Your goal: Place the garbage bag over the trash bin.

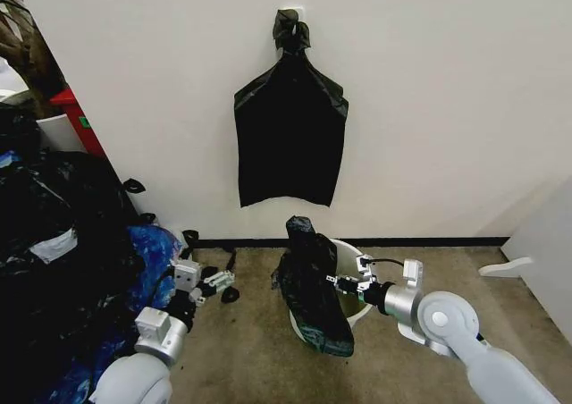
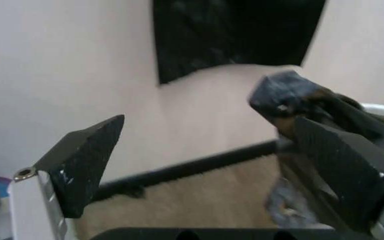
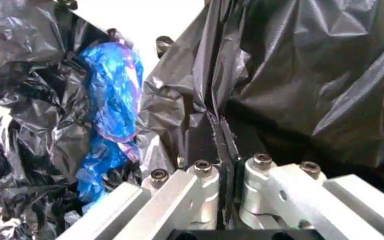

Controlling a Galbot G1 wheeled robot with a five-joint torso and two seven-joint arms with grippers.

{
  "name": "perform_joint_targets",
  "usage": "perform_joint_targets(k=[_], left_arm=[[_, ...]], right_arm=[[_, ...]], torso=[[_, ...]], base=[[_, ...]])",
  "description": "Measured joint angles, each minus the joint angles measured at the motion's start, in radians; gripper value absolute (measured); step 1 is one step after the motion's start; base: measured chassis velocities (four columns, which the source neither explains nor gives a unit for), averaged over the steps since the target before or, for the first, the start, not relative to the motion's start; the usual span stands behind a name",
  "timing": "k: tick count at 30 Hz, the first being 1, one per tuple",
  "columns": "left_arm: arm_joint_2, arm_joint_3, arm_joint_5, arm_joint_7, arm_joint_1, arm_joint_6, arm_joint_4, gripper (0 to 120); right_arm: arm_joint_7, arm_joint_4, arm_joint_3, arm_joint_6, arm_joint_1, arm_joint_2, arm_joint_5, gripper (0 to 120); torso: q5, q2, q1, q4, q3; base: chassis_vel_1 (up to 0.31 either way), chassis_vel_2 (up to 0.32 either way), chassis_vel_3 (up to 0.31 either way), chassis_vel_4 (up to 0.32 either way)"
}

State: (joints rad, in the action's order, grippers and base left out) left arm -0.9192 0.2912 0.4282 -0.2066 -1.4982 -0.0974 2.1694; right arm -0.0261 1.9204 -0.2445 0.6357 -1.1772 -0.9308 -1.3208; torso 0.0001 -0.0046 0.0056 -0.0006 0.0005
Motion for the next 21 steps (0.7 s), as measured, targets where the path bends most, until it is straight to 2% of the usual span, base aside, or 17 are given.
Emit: perform_joint_targets(k=[3,6,7,9,12,21], left_arm=[[0.015,-0.040,0.041,-0.001,0.036,-0.025,-0.004,100],[0.030,-0.119,0.094,-0.010,0.108,-0.062,-0.014,100],[0.035,-0.173,0.118,-0.028,0.150,-0.082,-0.024,100],[0.035,-0.193,0.127,-0.037,0.166,-0.091,-0.028,100],[0.024,-0.289,0.146,-0.093,0.256,-0.150,-0.062,100],[-0.009,-0.384,0.214,-0.174,0.398,-0.260,-0.107,100]], right_arm=[[-0.007,-0.001,0.003,0.000,0.006,-0.003,0.000,0],[-0.010,-0.003,0.002,0.000,0.009,-0.006,0.000,0],[-0.011,-0.004,0.001,0.000,0.009,-0.006,0.000,0],[-0.012,-0.004,0.001,0.000,0.008,-0.006,0.000,0],[-0.017,-0.009,0.000,0.000,0.007,-0.004,-0.001,0],[-0.019,-0.015,-0.005,-0.001,0.010,0.001,-0.007,0]], torso=[[0.0001,0.000,0.000,0.0003,0.000],[0.0002,0.000,0.000,0.0002,0.000],[0.0001,0.000,0.000,-0.0001,0.000],[0.0001,0.000,0.000,-0.0002,0.000],[0.0001,0.000,0.000,-0.0002,0.000],[0.0002,0.000,0.000,0.0000,0.000]], base=[[0.000,0.000,0.000,0.000],[0.000,0.000,0.000,0.000],[0.000,0.000,0.000,0.000],[0.000,0.000,0.000,0.000],[0.000,0.000,0.000,0.000],[0.000,0.000,0.000,0.000]])
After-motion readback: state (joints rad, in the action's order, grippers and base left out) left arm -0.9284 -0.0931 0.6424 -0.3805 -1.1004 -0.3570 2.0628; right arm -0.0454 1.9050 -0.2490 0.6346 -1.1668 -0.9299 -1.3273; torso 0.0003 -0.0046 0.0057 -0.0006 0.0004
